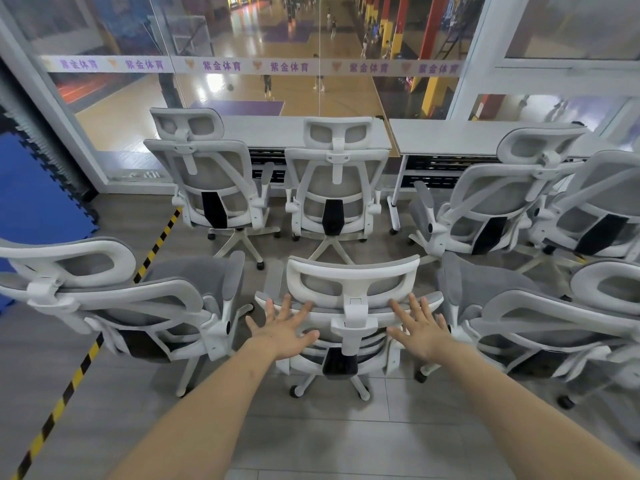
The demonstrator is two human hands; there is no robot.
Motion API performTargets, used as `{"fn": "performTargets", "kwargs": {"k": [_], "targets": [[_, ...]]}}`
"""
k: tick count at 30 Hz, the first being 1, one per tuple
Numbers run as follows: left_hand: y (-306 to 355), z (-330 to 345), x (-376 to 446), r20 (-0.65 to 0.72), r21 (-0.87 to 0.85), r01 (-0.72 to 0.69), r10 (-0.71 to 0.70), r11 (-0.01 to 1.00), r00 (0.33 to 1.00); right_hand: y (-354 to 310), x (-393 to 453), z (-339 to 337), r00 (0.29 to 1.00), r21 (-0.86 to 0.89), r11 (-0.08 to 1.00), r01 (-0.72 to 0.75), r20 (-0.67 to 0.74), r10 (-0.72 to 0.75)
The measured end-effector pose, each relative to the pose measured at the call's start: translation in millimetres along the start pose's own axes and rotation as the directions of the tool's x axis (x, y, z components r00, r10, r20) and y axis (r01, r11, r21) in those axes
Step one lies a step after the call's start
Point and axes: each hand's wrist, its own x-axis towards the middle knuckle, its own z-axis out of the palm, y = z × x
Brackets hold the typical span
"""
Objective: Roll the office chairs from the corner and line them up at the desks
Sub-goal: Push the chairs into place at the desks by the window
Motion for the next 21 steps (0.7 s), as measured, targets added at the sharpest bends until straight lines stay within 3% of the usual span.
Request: {"fn": "performTargets", "kwargs": {"k": [21], "targets": [[8,5,8,-0.002,-0.006,0.020,-0.020,1.000,1.000,10,6,-4,1.000,0.032,0.999,0.025,0.000,-0.025]]}}
